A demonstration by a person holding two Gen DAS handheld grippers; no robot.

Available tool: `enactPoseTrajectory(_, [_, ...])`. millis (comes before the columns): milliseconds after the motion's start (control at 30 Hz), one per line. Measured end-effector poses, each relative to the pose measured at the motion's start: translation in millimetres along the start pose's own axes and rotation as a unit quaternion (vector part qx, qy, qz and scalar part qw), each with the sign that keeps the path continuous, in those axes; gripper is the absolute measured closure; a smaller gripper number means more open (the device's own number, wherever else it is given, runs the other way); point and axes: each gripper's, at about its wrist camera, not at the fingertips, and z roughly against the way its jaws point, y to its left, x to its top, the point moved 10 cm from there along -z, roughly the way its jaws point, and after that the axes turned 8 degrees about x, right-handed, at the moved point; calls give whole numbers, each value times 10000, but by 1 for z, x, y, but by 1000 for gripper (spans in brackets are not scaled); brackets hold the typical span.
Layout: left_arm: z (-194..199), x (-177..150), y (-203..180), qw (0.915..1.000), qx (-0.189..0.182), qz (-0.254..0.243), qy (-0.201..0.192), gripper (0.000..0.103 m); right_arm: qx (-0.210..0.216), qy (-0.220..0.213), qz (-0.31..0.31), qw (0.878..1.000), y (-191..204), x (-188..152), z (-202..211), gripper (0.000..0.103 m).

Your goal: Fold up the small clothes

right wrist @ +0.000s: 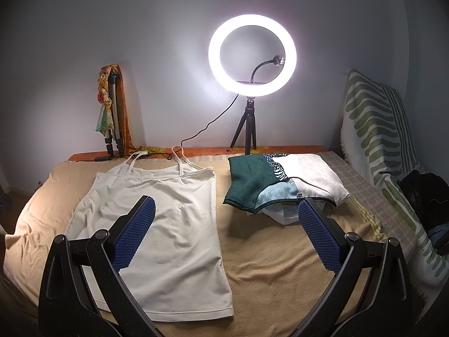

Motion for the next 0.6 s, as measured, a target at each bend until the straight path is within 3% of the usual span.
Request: enactPoseTrajectory(600, [1,0,1,10000,20,9,-33,0,2,14,-11,10000,0,-1,-1,0])
